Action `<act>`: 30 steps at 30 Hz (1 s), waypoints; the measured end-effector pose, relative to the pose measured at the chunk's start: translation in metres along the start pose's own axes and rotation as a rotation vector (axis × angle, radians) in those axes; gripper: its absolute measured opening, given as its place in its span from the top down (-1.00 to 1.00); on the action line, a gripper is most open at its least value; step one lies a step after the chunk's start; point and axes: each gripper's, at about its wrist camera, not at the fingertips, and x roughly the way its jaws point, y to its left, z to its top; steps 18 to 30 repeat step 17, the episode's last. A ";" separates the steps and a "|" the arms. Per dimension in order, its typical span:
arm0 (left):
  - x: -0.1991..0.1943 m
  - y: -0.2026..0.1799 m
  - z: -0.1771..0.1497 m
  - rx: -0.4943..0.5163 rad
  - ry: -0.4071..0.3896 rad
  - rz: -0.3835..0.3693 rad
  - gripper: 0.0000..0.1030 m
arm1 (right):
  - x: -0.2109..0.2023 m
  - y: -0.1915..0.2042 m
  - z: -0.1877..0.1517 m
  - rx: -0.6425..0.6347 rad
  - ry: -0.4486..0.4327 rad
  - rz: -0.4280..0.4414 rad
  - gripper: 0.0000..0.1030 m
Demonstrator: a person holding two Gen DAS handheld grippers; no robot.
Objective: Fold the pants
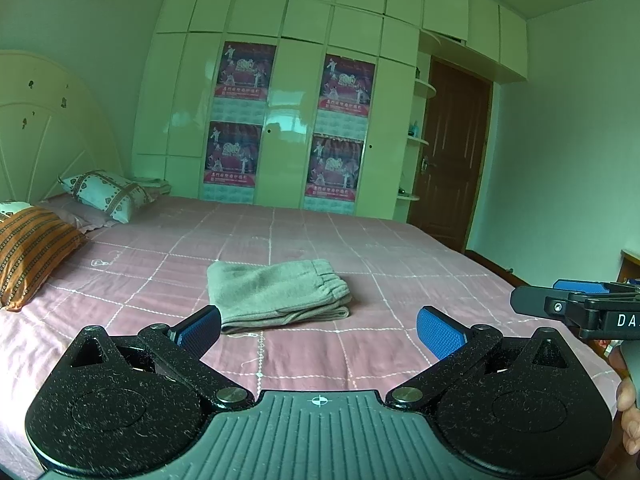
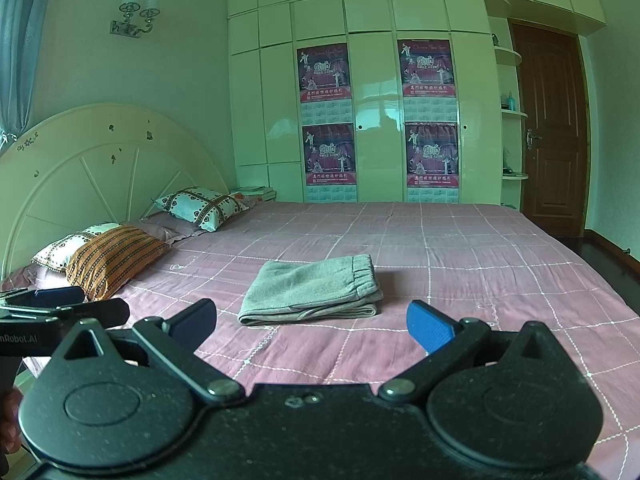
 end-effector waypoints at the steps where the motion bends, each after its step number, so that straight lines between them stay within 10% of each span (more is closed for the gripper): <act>1: 0.000 0.000 0.000 0.000 0.000 0.000 -1.00 | 0.000 0.000 0.000 0.001 0.000 0.000 -0.87; 30: -0.002 0.003 0.000 -0.013 -0.052 0.000 -1.00 | 0.003 -0.005 -0.003 -0.008 0.009 0.009 -0.87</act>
